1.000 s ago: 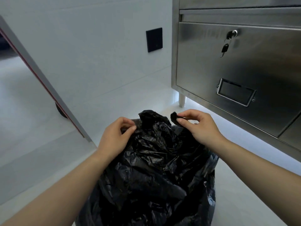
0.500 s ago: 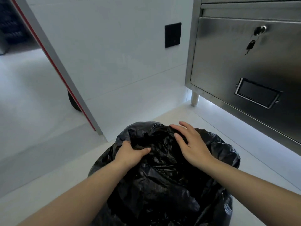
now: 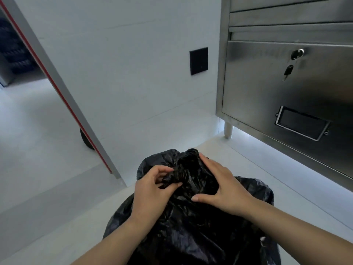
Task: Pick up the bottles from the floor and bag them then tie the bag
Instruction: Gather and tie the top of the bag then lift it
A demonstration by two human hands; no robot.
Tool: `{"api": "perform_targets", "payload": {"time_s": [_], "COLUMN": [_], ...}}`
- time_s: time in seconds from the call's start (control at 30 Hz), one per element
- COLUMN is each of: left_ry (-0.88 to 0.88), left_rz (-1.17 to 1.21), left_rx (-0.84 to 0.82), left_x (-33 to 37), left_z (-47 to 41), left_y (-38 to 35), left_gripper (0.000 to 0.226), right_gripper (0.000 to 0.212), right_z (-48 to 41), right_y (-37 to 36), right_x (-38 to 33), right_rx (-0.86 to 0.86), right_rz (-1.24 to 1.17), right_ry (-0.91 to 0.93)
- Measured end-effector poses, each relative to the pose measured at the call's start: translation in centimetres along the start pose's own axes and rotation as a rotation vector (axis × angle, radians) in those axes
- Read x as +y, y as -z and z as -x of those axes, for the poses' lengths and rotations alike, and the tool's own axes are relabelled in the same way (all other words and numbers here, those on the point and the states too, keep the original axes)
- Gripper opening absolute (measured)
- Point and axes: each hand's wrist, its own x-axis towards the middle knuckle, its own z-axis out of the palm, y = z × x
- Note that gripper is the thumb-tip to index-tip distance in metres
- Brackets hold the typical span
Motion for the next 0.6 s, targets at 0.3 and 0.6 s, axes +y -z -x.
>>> {"api": "perform_targets", "payload": {"time_s": [0.3, 0.6], "left_ry": [-0.158, -0.011], "left_rz": [-0.031, 0.165], "left_rx": [-0.176, -0.475], "left_x": [3.4, 2.2], "left_z": [-1.5, 0.2], "left_y": [-1.3, -1.6], "left_gripper": [0.034, 0.073], "right_gripper": [0.088, 0.072], "right_z": [-0.8, 0.1], "right_y": [2.7, 1.6], "right_x": [-1.9, -1.5], "right_rx": [0.124, 0.109], "right_rz": [-0.163, -0.169], "right_ry": [-0.064, -0.127]}}
